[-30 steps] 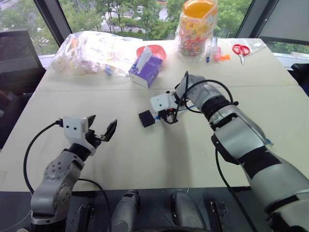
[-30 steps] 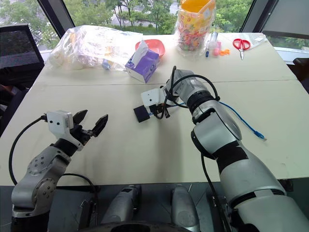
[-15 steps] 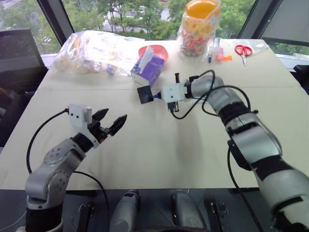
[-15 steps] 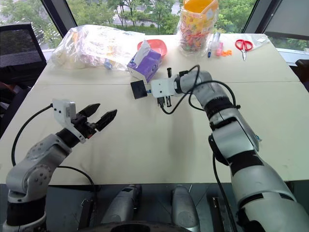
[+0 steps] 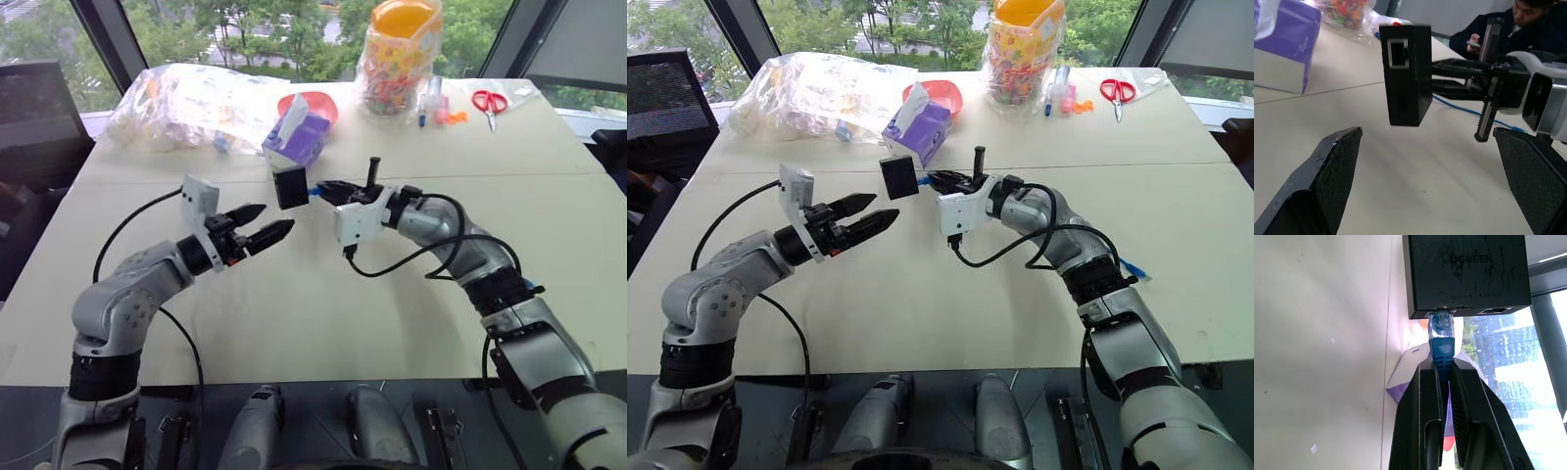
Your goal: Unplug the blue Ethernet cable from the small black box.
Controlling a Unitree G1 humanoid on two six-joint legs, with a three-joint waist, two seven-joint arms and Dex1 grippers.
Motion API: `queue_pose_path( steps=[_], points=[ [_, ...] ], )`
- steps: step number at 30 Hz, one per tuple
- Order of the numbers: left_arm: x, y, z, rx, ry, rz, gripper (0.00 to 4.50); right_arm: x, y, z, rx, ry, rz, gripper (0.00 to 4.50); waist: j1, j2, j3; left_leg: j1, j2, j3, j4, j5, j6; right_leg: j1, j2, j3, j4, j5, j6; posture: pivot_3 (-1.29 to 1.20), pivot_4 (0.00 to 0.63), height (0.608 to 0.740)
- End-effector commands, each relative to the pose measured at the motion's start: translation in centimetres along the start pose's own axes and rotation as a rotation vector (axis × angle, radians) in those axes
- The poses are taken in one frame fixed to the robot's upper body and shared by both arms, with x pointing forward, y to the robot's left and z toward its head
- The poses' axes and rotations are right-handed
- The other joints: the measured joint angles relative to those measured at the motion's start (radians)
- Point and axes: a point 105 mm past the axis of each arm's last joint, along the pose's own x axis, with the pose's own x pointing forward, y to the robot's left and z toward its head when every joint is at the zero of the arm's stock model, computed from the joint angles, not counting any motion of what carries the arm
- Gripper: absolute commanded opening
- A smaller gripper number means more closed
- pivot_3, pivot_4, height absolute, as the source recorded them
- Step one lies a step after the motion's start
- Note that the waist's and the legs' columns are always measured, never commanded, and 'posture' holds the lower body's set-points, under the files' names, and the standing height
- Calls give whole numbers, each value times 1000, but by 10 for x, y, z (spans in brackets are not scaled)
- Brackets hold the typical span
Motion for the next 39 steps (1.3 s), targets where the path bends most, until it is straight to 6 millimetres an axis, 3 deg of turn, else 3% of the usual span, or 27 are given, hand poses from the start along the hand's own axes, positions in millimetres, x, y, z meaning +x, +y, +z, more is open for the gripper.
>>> queue_pose_path(
  steps=[1,7,11,17,24,29,33,39],
  points=[
    [1,-1,15,33,-42,-15,4500,-3,-7,15,-29,-40,-41,26,1,0,0,0,0,0,0,0,0,0,0,0,0,0,0,0,150,726],
    [1,-4,16,22,-44,-32,4500,-5,0,26,-54,-68,-9,26,-1,0,0,0,0,0,0,0,0,0,0,0,0,0,0,0,150,726],
    [2,-6,15,16,-44,-47,3251,-6,0,29,-55,-77,-6,0,0,0,0,0,0,0,0,0,0,0,0,0,0,0,0,0,150,726],
    [2,-8,14,12,-42,-60,444,-8,2,32,-69,-86,15,0,1,0,0,0,0,0,0,0,0,0,0,0,0,0,0,0,150,726],
    [2,-7,12,13,-30,-58,458,-11,2,33,-68,-101,52,0,0,0,0,0,0,0,0,0,0,0,0,0,0,0,0,0,150,726],
    [1,-5,11,33,-20,-62,458,-14,-1,25,-14,-90,90,2210,0,0,0,0,0,0,0,0,0,0,0,0,0,0,0,0,150,726],
    [-6,-5,9,100,7,-90,458,-19,-8,16,285,-91,189,4286,-1,0,0,0,0,0,0,0,0,0,0,0,0,0,0,0,150,726],
    [-17,-16,16,90,32,-220,458,-40,-14,23,874,-225,490,4407,0,0,0,0,0,0,0,0,0,1,0,0,0,0,0,0,150,726]
  ],
)
